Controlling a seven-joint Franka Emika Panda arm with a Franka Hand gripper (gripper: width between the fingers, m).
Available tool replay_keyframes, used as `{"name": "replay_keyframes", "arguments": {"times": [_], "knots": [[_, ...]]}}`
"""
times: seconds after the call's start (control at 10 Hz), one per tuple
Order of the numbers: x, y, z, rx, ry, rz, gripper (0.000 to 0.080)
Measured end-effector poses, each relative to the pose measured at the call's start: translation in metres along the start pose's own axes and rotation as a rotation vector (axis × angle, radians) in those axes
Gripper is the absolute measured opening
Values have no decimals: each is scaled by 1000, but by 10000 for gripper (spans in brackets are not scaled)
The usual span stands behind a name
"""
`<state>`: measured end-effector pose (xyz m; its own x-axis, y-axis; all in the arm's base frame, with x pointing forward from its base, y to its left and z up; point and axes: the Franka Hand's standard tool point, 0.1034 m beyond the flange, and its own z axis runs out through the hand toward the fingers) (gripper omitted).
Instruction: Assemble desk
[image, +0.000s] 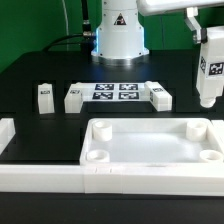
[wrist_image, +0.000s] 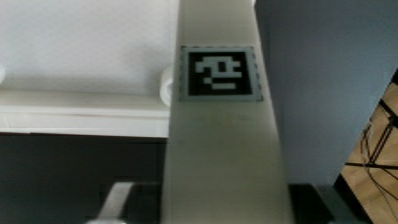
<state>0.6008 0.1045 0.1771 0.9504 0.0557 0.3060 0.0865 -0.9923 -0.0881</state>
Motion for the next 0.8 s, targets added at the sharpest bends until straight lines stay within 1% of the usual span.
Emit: {"name": "replay_keyframes", "arguments": {"times": [0.2,0.3,0.4,0.5,0.6,0.7,0.8], "knots": [[0,1,2,-1,-1,-5,291],[6,5,5,-8,16,-51,291],[16,9,5,-11,55,-61,291],[24,9,2,-13,72,-69,291],[27,10,3,-16,163,-66,291],[24,12,4,-21,221,-66,291],[23,11,9,-23,241,-74,291]]}}
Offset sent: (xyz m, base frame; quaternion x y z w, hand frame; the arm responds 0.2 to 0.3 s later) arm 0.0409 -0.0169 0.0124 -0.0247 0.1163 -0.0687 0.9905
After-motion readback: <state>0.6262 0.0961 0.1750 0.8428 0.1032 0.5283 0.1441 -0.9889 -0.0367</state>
